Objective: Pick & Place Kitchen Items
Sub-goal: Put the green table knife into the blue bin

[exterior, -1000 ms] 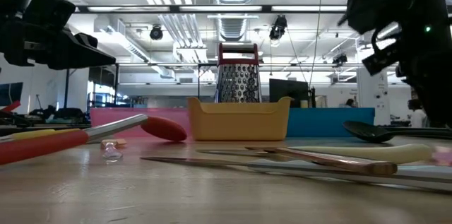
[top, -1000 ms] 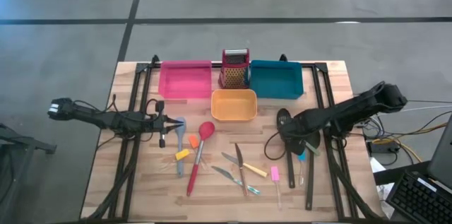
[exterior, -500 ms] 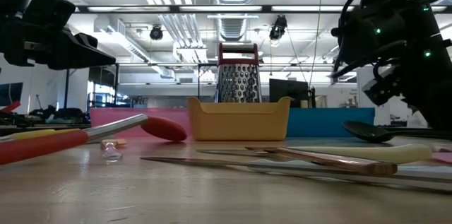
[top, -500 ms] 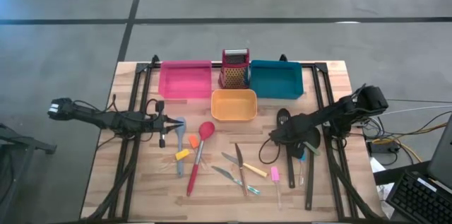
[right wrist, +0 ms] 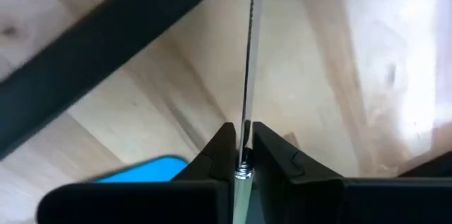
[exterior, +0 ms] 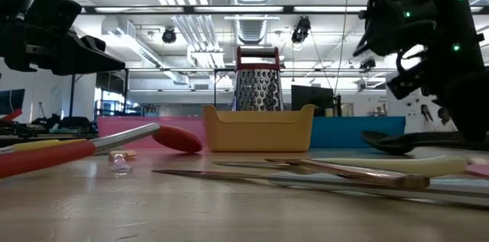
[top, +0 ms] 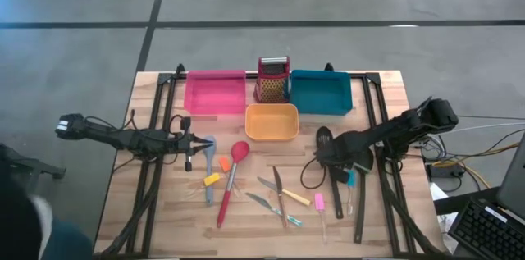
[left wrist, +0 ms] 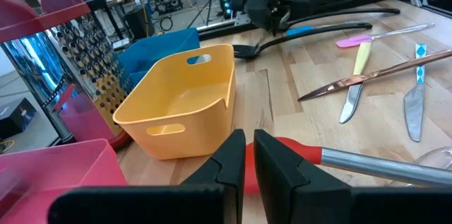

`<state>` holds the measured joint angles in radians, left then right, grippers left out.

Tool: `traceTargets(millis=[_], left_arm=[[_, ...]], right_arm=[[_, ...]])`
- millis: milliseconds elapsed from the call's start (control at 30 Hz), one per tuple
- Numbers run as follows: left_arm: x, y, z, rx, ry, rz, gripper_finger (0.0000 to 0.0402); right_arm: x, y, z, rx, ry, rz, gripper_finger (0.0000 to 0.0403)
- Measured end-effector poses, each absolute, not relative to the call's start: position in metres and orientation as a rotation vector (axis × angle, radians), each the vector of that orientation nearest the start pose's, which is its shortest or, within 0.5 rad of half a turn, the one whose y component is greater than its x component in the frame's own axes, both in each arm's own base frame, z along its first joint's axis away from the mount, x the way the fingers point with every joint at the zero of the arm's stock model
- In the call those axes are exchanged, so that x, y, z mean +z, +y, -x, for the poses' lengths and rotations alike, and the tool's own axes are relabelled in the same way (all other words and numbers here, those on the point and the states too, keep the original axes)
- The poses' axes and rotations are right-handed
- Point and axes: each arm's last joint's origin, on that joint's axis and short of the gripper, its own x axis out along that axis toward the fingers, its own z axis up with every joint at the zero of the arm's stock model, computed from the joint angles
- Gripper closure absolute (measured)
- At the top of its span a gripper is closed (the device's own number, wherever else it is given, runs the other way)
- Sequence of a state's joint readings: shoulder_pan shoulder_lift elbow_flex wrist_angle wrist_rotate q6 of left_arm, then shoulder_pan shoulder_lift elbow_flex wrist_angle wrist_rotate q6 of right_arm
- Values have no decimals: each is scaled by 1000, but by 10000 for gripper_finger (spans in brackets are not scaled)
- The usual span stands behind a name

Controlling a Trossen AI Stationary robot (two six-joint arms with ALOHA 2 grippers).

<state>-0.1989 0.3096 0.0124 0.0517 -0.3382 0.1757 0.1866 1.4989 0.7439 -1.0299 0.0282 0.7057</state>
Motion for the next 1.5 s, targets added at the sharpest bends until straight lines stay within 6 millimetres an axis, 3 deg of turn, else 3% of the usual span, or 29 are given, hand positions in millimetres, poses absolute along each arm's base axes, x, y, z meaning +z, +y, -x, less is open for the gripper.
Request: traceTargets(millis=[233,500,633,867,1067,1267,1500], left_arm=[[146,-13,-112,118,248,-240,367],[146,-13,-112,118,248,-240,367],[146,-13,-112,118,248,-240,367],[146,-13,-112,118,249,-240,367],[146,-13,-112,117,249,-240,367],[146,-13,-112,117,249,-240,367],[146,-13,-112,117,249,-240,367]], right_arm=[[177,35,-197,-472,1589,-338,385],[220,16,-204,-563,1341,-176,388],[237,-5,-215,-596,1285,-122,388],[270,-59,-240,-656,1250,-20,389],[291,-103,-250,-715,1237,-16,389],[289,-134,-256,-748,1278,-16,389],[256,-165,-268,-739,1401,-31,389]])
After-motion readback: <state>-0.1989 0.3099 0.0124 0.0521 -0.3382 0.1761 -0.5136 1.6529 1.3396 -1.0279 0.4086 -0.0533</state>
